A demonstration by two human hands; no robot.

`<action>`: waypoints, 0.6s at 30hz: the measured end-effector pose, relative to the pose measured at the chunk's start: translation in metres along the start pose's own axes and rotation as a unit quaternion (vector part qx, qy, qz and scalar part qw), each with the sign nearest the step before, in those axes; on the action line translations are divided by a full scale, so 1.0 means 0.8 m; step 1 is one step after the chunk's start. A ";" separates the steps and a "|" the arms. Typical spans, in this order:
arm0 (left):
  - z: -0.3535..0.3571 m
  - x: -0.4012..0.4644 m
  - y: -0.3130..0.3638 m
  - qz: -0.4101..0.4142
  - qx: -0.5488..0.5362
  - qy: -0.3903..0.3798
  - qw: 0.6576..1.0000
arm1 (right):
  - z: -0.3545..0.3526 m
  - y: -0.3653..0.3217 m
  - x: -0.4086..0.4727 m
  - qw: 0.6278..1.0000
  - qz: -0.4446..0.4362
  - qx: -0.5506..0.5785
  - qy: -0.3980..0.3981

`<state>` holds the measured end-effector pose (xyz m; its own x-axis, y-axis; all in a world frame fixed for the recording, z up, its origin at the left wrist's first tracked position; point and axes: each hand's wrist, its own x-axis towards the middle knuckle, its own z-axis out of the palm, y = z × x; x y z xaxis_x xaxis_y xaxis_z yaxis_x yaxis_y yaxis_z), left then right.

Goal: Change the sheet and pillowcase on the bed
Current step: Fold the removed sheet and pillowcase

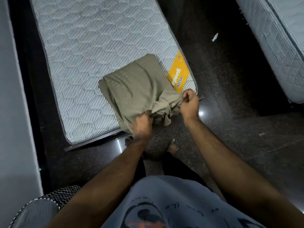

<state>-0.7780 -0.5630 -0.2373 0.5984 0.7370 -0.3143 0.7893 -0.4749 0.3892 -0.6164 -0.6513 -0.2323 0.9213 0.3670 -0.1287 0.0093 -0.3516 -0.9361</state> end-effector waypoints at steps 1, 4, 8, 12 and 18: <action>0.003 -0.001 0.002 -0.026 -0.026 0.003 0.999 | 0.003 0.005 -0.001 0.999 0.034 0.034 -0.020; 0.008 -0.003 0.006 -0.075 -0.113 0.027 0.990 | 0.008 0.007 -0.004 0.988 0.112 0.051 -0.097; 0.022 -0.004 -0.003 -0.095 -0.176 0.090 0.976 | -0.003 0.011 0.002 0.962 0.141 -0.107 -0.207; 0.051 -0.015 -0.029 -0.166 -0.186 0.101 0.963 | -0.002 0.029 -0.001 0.911 0.204 -0.132 -0.334; 0.053 -0.052 -0.051 -0.377 -0.486 0.050 0.786 | 0.012 0.009 -0.007 0.906 0.255 0.101 -0.324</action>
<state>-0.8291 -0.5947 -0.2768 -0.0423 0.6898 -0.7228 0.4064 0.6728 0.6182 -0.6248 -0.6476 -0.2418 0.3644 0.6517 -0.6652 -0.4844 -0.4775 -0.7331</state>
